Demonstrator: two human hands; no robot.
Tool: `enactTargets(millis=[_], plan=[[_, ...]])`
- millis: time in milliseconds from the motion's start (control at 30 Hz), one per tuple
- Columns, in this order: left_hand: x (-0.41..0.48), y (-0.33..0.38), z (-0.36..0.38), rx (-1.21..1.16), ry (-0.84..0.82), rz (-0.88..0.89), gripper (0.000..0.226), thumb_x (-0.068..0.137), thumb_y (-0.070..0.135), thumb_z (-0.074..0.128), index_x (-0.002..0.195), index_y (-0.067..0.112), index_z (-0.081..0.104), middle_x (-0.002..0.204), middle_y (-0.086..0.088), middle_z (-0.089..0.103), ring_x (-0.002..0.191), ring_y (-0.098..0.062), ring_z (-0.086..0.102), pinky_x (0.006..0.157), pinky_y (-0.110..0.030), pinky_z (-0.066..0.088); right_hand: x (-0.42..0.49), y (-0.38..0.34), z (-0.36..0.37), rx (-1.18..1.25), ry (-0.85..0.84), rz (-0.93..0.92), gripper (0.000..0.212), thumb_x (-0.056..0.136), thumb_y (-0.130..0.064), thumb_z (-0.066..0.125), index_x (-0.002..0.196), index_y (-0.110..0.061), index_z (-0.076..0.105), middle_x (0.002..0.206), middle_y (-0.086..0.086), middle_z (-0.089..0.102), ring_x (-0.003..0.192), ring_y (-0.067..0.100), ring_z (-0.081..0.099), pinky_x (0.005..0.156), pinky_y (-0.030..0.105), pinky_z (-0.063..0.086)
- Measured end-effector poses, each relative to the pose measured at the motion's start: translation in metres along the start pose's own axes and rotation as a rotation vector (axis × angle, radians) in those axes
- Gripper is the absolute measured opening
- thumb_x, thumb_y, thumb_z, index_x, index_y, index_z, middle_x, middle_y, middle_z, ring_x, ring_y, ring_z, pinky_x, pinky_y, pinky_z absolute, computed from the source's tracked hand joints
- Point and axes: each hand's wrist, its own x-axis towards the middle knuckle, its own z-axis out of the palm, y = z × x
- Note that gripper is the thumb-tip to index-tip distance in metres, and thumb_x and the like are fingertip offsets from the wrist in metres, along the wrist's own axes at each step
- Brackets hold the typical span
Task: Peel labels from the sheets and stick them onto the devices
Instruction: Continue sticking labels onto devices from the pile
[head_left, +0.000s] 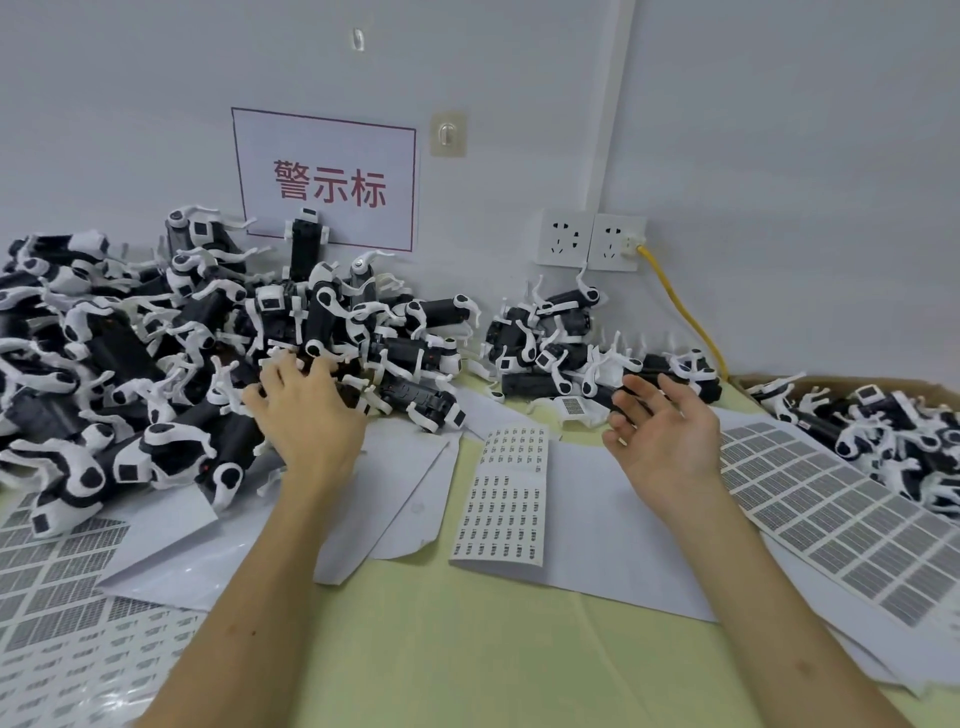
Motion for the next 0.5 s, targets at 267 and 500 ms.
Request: enactTargets(millis=[267, 500], plan=[[0.021, -0.023, -0.037, -0.001, -0.221, -0.005, 0.047, 0.078, 0.016, 0.078, 0.123, 0.025, 0.073, 0.117, -0.009, 0.069, 0.116, -0.036, 0.059, 0.107, -0.045, 0.038, 0.001, -0.002, -0.001, 0.001, -0.007, -0.011, 0.037, 0.094, -0.037, 0.054, 0.077, -0.015, 0.079, 0.077, 0.002, 0.065, 0.061, 0.016, 0.055, 0.063, 0.028, 0.040], [0.034, -0.020, -0.065, -0.101, -0.388, 0.192, 0.045, 0.089, 0.011, 0.073, 0.133, 0.018, 0.065, 0.130, -0.007, 0.065, 0.105, -0.026, 0.060, 0.083, -0.036, 0.050, 0.003, -0.001, -0.005, 0.003, -0.050, 0.000, 0.038, 0.095, -0.038, 0.053, 0.076, -0.017, 0.079, 0.078, 0.001, 0.065, 0.062, 0.017, 0.056, 0.066, 0.029, 0.040]])
